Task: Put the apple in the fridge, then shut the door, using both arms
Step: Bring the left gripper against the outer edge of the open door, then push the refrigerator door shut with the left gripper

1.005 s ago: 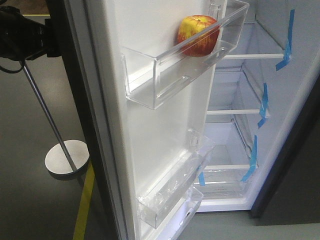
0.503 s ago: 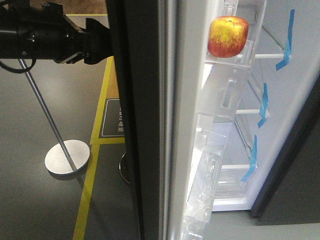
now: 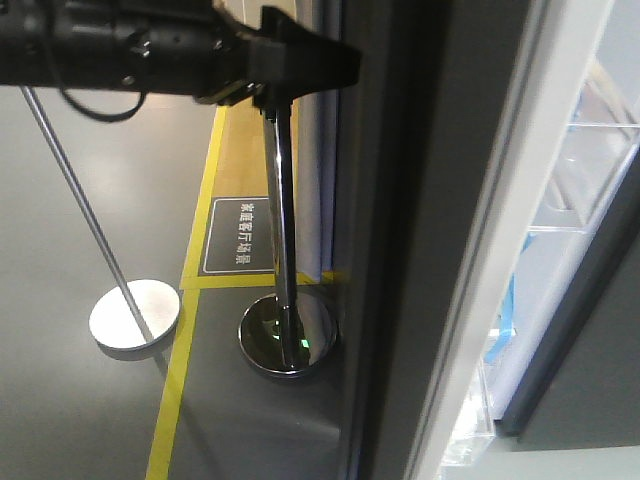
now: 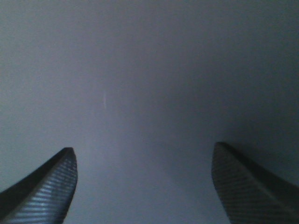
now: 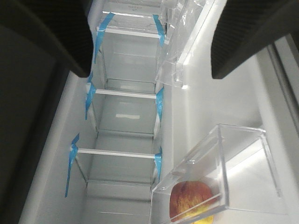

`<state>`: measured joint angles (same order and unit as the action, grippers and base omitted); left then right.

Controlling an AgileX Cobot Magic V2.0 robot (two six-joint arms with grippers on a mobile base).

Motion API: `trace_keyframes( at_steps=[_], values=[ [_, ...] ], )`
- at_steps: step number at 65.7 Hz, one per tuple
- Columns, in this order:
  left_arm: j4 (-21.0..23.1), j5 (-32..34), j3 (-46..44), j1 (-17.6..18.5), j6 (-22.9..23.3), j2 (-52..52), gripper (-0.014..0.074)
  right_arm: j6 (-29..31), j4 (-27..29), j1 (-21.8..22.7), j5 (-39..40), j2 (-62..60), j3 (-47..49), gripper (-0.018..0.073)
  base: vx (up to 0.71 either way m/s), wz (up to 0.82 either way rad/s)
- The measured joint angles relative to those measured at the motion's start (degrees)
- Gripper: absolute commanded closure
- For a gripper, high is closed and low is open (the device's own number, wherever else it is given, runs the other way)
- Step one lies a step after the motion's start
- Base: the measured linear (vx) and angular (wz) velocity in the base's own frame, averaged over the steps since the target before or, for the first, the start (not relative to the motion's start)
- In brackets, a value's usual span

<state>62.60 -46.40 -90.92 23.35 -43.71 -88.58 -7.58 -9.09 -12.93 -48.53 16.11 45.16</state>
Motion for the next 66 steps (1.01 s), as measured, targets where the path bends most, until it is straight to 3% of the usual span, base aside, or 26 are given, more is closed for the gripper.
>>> trace_keyframes(
  at_steps=[49,66],
  values=[
    [0.22,-1.78,-30.45,9.94,5.43,-25.06,0.0029,0.0,0.0,0.0,0.0,0.0,0.0,0.0054,0.0,0.0],
    [0.22,-1.78,-37.21,11.46,7.61,-30.81,0.0029,0.0,0.0,0.0,0.0,0.0,0.0,0.0054,0.0,0.0]
  ],
)
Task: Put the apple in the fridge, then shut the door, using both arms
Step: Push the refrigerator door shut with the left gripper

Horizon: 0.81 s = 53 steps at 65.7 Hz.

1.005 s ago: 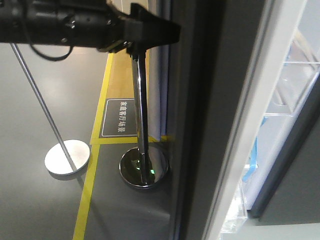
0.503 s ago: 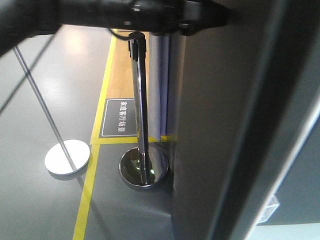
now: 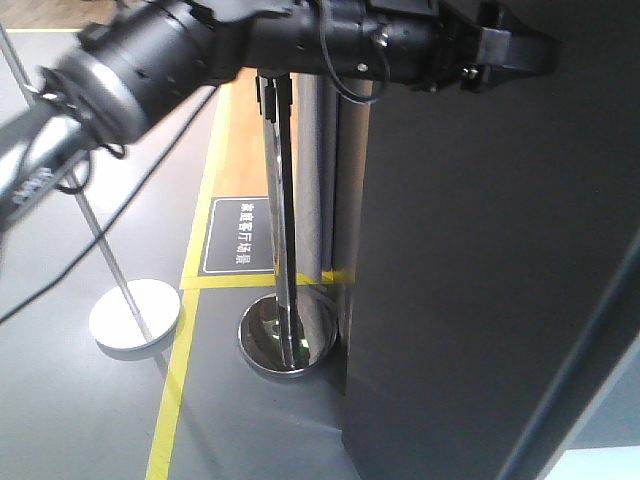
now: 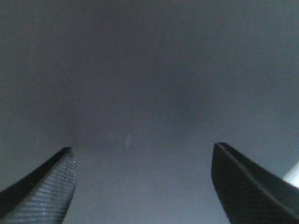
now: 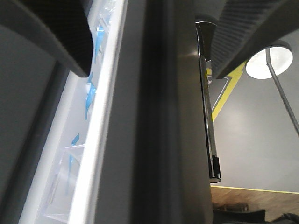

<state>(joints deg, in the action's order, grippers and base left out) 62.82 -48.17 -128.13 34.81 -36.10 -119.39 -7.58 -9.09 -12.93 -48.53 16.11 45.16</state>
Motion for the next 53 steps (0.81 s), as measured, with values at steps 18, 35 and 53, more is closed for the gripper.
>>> trace_keyframes(
  at_steps=[18,35,53],
  values=[
    [-1.08,-2.75,-0.26,-0.25,0.52,-0.48,0.0029,0.0,0.0,0.0,0.0,0.0,0.0,0.0054,0.0,0.0],
    [-10.2,-12.68,-0.26,-1.86,-0.75,4.72,0.0031,0.0,0.0,0.0,0.0,0.0,0.0,0.0054,0.0,0.0],
    [-18.73,-21.9,-0.59,-7.93,0.35,13.11,0.0031,0.0,0.0,0.0,0.0,0.0,0.0,0.0054,0.0,0.0]
  ],
)
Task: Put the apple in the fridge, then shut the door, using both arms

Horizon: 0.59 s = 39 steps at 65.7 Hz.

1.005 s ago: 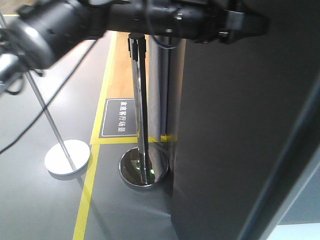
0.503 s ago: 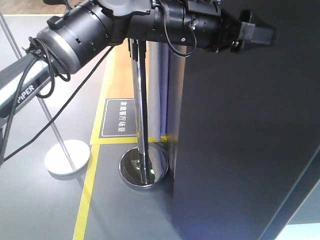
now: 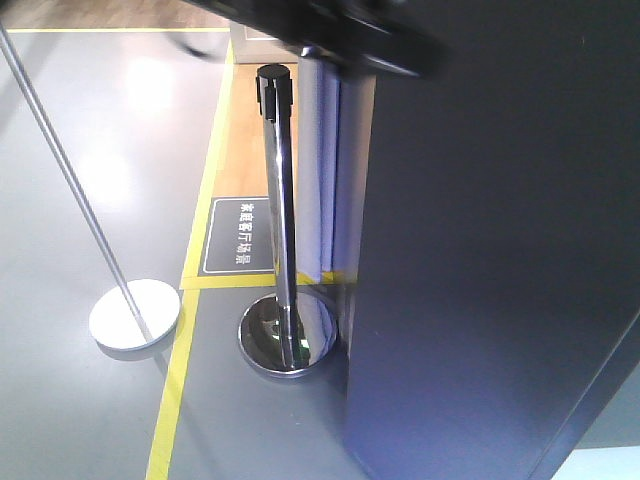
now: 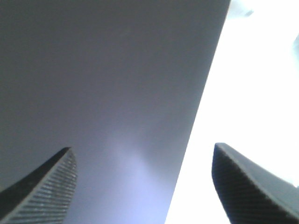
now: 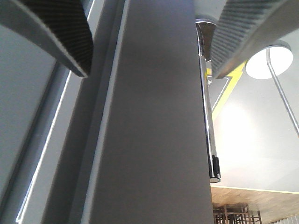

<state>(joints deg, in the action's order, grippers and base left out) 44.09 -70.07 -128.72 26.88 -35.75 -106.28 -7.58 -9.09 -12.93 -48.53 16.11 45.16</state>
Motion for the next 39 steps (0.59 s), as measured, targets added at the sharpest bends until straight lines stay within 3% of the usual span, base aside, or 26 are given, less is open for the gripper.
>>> trace_keyframes(
  at_steps=[10,26,39],
  values=[
    [1.04,-1.66,4.81,-4.2,-0.7,5.24,0.0031,0.0,0.0,0.0,0.0,0.0,0.0,0.0054,0.0,0.0],
    [1.02,-1.15,23.03,-8.73,-6.12,18.69,0.0031,0.0,0.0,0.0,0.0,0.0,0.0,0.0054,0.0,0.0],
    [1.63,11.82,46.86,-9.2,-12.04,35.44,0.0031,0.0,0.0,0.0,0.0,0.0,0.0,0.0054,0.0,0.0]
  ],
)
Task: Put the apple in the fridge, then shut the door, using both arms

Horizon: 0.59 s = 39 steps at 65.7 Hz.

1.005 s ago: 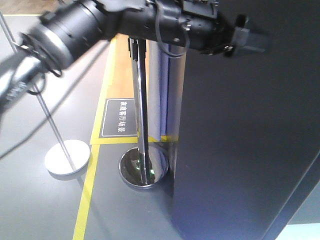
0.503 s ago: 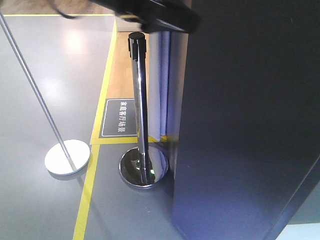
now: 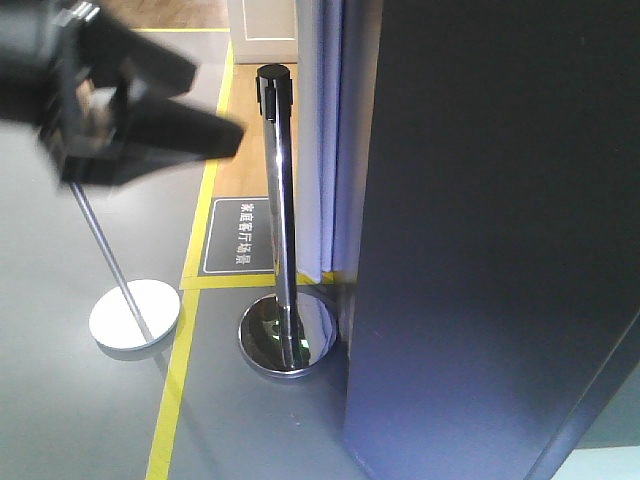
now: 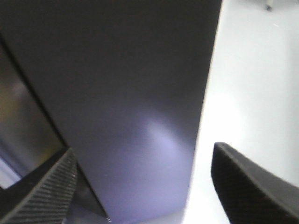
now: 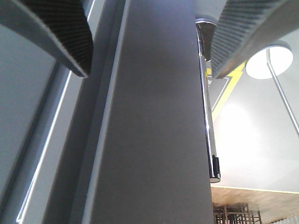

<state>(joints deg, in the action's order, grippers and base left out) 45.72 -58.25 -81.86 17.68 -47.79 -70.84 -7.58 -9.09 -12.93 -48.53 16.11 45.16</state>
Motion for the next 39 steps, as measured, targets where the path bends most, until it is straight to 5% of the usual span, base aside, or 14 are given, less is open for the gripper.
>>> trace_keyframes(
  at_steps=[18,39],
  values=[
    [0.41,19.81,15.33,0.0,-2.05,12.57,0.0031,0.0,0.0,0.0,0.0,0.0,0.0,0.0054,0.0,0.0],
    [6.59,20.02,15.38,0.0,-2.16,12.38,0.0031,0.0,-0.14,0.0,0.46,0.0,0.0,0.0054,0.0,0.0]
  ],
)
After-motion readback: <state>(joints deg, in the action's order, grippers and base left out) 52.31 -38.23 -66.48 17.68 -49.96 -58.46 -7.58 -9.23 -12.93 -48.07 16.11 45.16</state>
